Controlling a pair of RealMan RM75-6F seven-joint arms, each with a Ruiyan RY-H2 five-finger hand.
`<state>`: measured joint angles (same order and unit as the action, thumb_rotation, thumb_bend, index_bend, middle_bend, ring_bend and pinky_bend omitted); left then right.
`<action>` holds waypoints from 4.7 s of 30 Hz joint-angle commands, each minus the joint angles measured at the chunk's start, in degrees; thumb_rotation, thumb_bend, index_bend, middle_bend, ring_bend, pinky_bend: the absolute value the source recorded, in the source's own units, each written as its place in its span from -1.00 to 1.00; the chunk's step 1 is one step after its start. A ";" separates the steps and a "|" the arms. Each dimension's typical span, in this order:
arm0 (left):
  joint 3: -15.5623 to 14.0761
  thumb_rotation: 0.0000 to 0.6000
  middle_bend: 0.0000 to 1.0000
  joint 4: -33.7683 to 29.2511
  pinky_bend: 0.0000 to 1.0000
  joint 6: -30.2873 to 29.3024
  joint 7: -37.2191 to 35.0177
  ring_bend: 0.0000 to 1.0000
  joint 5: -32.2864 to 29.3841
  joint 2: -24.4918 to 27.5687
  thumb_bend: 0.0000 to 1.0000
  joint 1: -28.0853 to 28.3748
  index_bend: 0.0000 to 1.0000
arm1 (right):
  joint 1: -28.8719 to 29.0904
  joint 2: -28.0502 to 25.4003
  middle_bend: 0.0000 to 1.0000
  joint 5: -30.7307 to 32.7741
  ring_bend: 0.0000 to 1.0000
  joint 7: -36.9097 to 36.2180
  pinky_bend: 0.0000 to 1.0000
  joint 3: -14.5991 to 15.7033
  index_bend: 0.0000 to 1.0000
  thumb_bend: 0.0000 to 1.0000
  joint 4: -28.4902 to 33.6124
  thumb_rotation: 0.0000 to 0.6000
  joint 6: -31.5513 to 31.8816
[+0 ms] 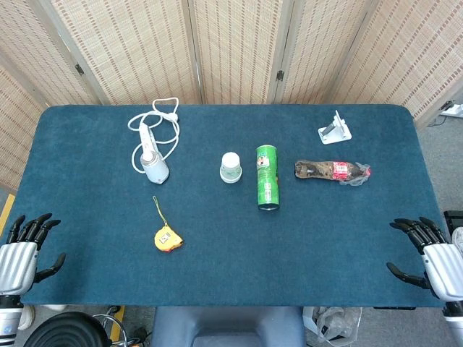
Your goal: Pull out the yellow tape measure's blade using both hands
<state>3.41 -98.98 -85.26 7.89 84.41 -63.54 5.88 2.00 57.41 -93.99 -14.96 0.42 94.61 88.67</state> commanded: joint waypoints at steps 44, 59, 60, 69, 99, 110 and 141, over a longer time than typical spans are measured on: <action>-3.50 1.00 -0.61 7.39 -0.97 33.30 -9.78 -0.72 12.37 0.01 0.50 26.27 -0.58 | -0.84 -1.59 -0.53 -0.41 -0.63 1.25 -0.79 0.21 -0.58 -0.53 1.85 1.00 1.24; -2.21 1.00 -0.67 8.10 -1.00 42.68 -5.16 -0.86 6.18 -5.68 0.61 33.52 -0.73 | -0.75 -1.40 -0.53 0.06 -0.63 1.15 -0.79 0.23 -0.58 -0.53 1.50 1.00 0.54; -2.12 1.00 -0.67 8.22 -1.00 43.31 -4.64 -0.86 5.58 -6.18 0.62 33.99 -0.73 | -0.81 -1.40 -0.53 0.09 -0.63 1.10 -0.79 0.25 -0.58 -0.53 1.45 1.00 0.57; -1.78 1.00 -0.67 10.33 -1.00 45.85 -1.57 -0.86 1.35 -9.92 0.63 36.18 -0.73 | -1.04 -1.11 -0.53 0.48 -0.63 0.37 -0.79 0.31 -0.57 -0.53 0.67 1.00 0.49; -6.13 1.00 -0.56 7.44 -1.00 42.63 1.92 -0.72 -3.71 -6.54 0.63 33.72 -0.63 | -1.21 -0.47 -0.53 0.27 -0.63 -0.47 -0.79 0.24 -0.58 -0.53 -0.12 1.00 0.77; -6.36 1.00 -0.67 6.49 -1.00 37.22 5.60 -0.80 -3.18 -7.19 -0.30 31.43 -0.82 | -1.04 -0.46 -0.53 0.20 -0.63 -0.65 -0.79 0.14 -0.57 -0.53 -0.22 1.00 0.66; -5.76 1.00 -0.62 7.23 -0.98 30.98 19.87 -0.67 -12.28 -15.84 -0.36 27.37 -0.64 | -1.17 -0.77 -0.53 0.41 -0.63 -0.46 -0.79 0.04 -0.57 -0.53 0.22 1.00 0.85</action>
<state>-2.38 -91.80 -54.24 27.80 72.15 -79.34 33.28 0.84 56.64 -93.59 -15.42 0.46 94.83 89.50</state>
